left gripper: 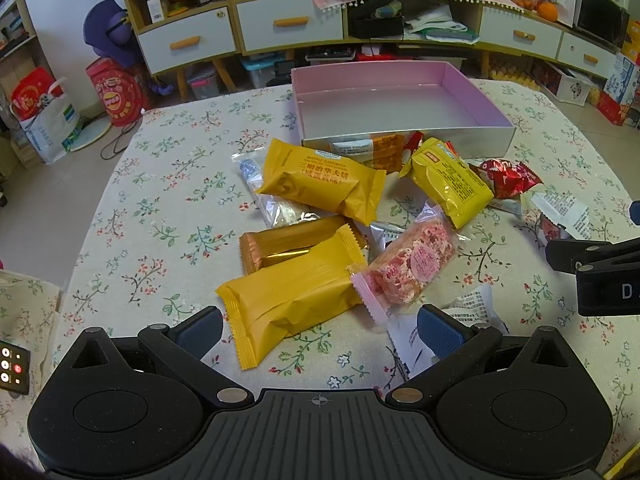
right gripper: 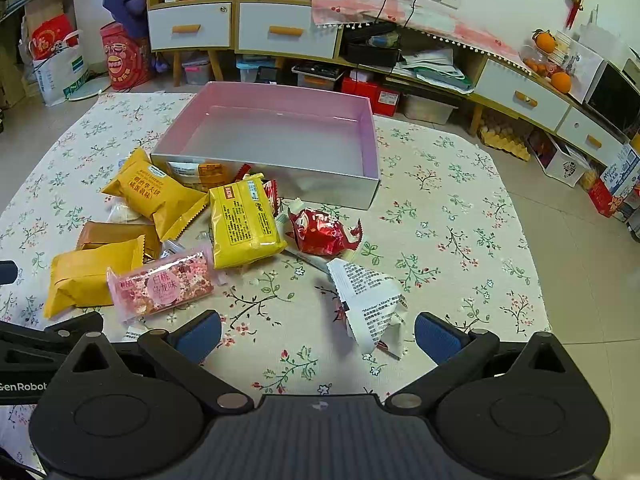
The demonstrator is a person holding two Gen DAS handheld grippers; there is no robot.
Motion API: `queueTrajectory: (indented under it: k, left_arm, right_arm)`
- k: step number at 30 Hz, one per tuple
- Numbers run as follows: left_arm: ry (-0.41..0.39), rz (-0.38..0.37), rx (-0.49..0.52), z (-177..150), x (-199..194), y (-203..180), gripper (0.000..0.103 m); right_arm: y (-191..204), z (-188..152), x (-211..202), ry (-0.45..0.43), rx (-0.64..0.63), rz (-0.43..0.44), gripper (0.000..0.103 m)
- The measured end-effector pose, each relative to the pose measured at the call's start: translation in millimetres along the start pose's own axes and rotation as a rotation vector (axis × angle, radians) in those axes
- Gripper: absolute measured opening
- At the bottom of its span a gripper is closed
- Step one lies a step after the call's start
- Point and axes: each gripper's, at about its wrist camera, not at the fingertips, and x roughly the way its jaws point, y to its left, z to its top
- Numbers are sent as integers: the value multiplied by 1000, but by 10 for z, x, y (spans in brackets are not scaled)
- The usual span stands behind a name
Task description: Organize snacks
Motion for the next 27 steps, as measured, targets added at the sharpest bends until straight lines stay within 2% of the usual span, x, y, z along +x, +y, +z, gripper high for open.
queueTrajectory:
  k: [27]
  left_arm:
    - [1,-14,-17,16,-28,46,103]
  right_arm:
    - [-1,7,25,8,4,-2,81]
